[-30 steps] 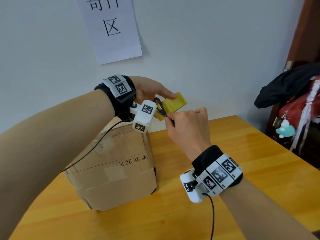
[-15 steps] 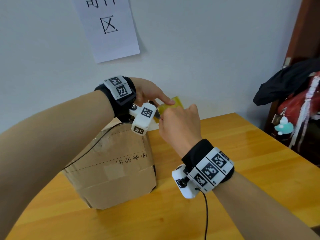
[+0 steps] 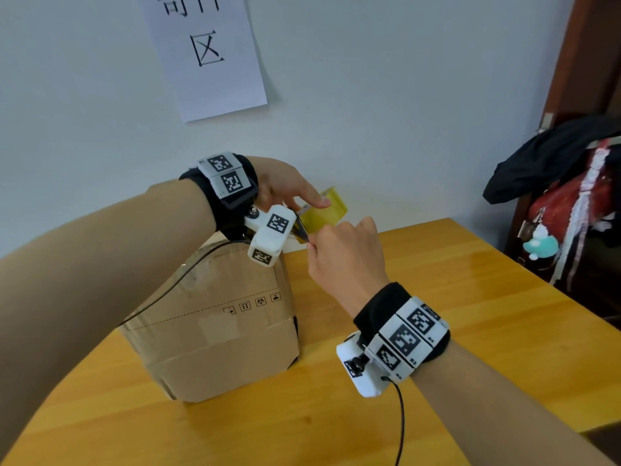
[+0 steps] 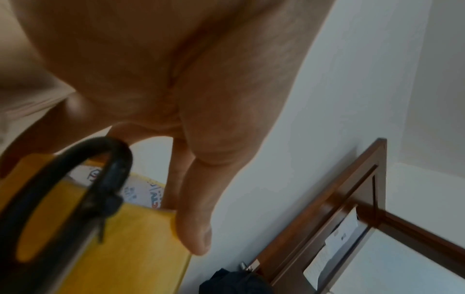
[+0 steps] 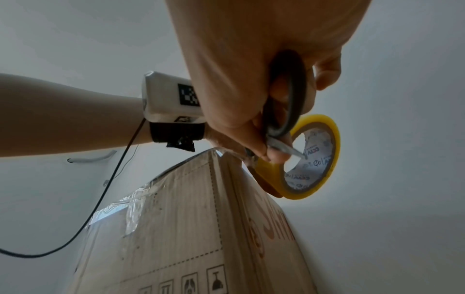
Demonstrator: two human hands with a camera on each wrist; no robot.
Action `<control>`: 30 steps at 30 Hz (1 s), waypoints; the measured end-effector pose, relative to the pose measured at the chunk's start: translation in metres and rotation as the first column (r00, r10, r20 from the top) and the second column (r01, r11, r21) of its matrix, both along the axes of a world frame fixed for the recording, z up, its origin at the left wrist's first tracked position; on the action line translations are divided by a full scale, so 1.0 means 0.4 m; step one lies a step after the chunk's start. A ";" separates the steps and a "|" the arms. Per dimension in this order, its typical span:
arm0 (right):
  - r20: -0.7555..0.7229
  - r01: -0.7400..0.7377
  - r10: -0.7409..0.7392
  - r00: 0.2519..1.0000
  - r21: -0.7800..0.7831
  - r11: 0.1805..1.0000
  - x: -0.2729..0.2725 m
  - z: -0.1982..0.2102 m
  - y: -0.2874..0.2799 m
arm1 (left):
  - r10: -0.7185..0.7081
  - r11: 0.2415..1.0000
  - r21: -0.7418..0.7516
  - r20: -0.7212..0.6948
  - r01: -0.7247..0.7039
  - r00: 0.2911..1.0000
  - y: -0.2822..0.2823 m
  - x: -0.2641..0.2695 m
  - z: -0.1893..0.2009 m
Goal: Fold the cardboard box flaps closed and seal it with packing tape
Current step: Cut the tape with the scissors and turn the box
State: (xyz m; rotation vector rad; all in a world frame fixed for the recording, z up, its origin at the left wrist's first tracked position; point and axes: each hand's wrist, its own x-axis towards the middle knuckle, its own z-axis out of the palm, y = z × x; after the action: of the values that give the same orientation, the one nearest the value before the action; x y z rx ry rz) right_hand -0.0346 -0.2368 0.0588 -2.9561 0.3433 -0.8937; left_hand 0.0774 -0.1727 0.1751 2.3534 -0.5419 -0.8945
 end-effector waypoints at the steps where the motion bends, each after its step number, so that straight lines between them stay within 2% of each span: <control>1: -0.004 0.001 -0.001 1.000 -0.001 1.000 -0.005 -0.003 -0.004 | -0.004 1.000 0.004 0.003 0.004 1.000 -0.002 -0.005 -0.003; 7: -0.003 0.015 -0.015 1.000 -0.008 1.000 -0.041 -0.020 -0.030 | -0.005 1.000 0.012 0.049 0.005 0.999 -0.011 -0.012 -0.011; 13: -0.137 0.032 -0.033 0.990 -0.010 0.999 -0.069 -0.083 -0.074 | 0.026 1.000 -0.010 0.063 -0.026 0.998 0.005 -0.004 -0.002; 22: 0.070 -0.080 0.071 0.995 0.135 0.988 -0.058 -0.066 -0.117 | 0.028 0.999 -0.038 0.028 -0.026 0.999 0.001 0.016 0.026; 27: 0.275 -0.213 0.168 0.947 0.142 0.967 -0.054 -0.034 -0.099 | -0.002 0.998 0.057 -0.005 0.003 1.000 -0.021 0.025 0.046; 30: 0.279 -0.191 0.135 0.951 0.185 0.964 -0.037 -0.010 -0.101 | -0.052 0.992 0.110 -0.042 0.056 0.998 -0.032 0.041 0.057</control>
State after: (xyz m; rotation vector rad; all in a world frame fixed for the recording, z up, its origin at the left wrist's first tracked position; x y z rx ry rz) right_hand -0.0495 -0.2771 0.0549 -2.5868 0.1653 -1.1344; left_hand 0.0939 -0.1853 0.1981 2.4253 -0.5559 -1.0171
